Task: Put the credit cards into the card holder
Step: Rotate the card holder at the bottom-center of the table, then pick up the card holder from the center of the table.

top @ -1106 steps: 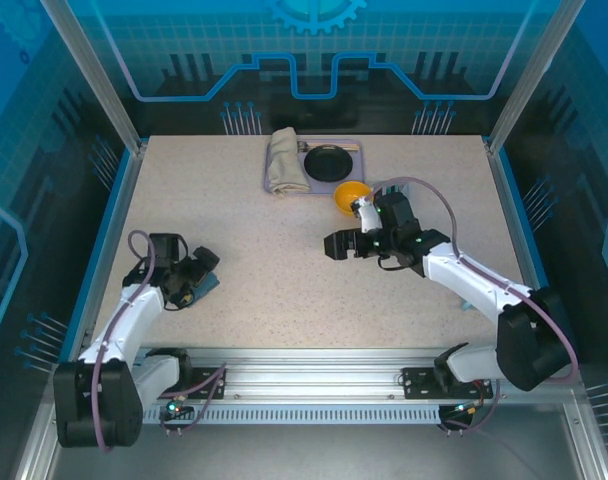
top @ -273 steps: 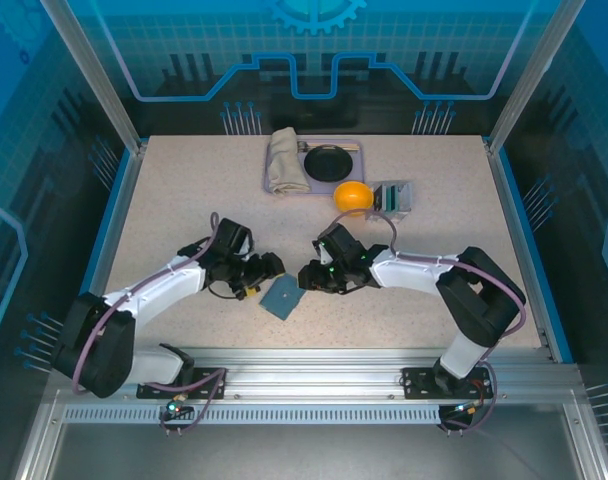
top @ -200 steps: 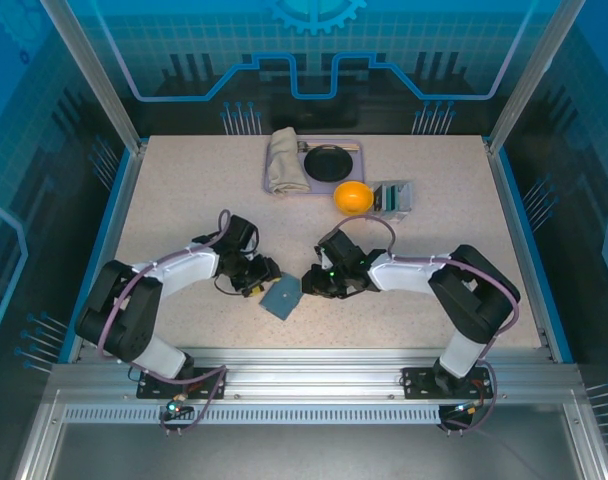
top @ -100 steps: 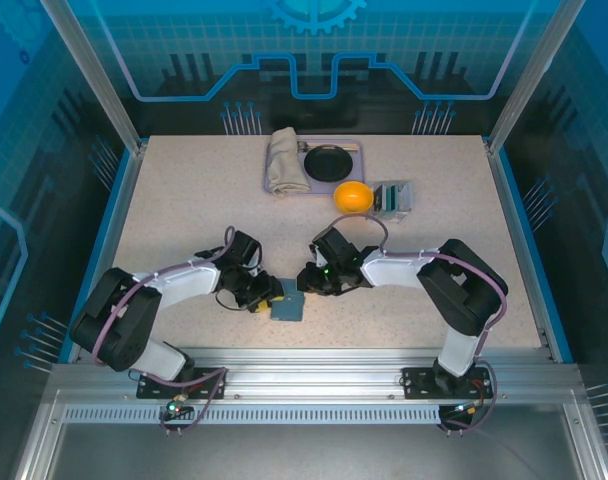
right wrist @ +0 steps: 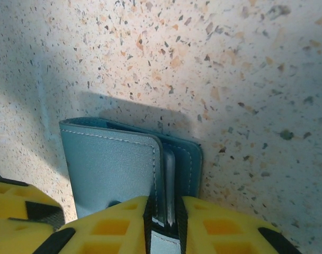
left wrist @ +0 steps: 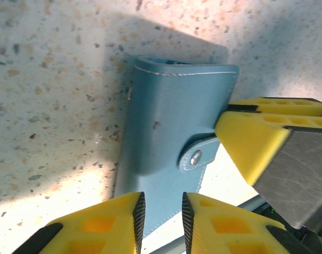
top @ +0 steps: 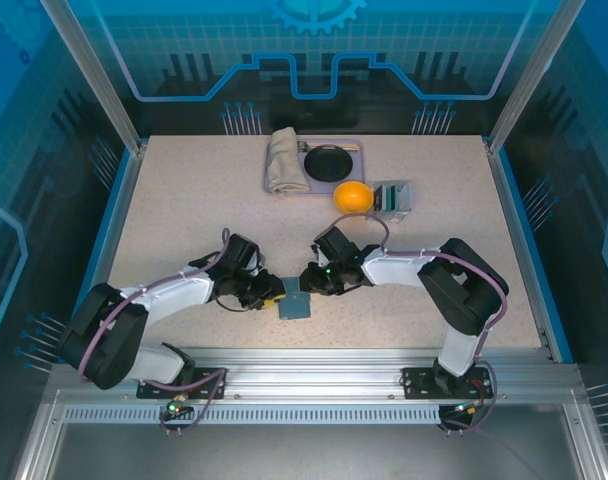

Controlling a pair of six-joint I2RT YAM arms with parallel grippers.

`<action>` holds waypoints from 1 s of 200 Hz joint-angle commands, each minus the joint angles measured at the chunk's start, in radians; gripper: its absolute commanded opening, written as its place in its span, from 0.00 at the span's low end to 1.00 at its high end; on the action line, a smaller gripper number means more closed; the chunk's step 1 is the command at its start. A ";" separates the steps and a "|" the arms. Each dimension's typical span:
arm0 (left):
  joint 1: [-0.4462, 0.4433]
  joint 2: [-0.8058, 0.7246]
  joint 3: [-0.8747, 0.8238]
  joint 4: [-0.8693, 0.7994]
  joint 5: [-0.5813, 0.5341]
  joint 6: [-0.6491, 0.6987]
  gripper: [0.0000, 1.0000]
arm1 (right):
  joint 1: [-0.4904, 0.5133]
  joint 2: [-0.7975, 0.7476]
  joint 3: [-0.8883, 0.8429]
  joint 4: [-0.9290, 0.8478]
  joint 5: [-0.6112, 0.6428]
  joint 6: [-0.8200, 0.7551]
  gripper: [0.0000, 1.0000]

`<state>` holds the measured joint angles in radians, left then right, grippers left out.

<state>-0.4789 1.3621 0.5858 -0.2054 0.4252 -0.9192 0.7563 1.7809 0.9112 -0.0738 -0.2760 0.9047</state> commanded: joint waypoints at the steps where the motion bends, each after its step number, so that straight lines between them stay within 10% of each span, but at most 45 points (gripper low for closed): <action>1: -0.003 -0.028 -0.028 0.030 0.021 -0.020 0.28 | -0.011 0.009 0.021 -0.039 0.006 -0.019 0.23; 52: -0.004 -0.035 -0.028 -0.049 -0.078 -0.003 0.44 | -0.012 0.006 0.026 -0.061 0.016 -0.030 0.23; 200: -0.003 0.106 -0.032 0.155 0.032 0.010 0.31 | -0.012 0.016 0.039 -0.075 0.015 -0.029 0.23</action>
<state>-0.4789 1.4673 0.5671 -0.0883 0.4091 -0.9150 0.7563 1.7809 0.9253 -0.1135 -0.2691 0.8894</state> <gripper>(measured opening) 0.339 0.233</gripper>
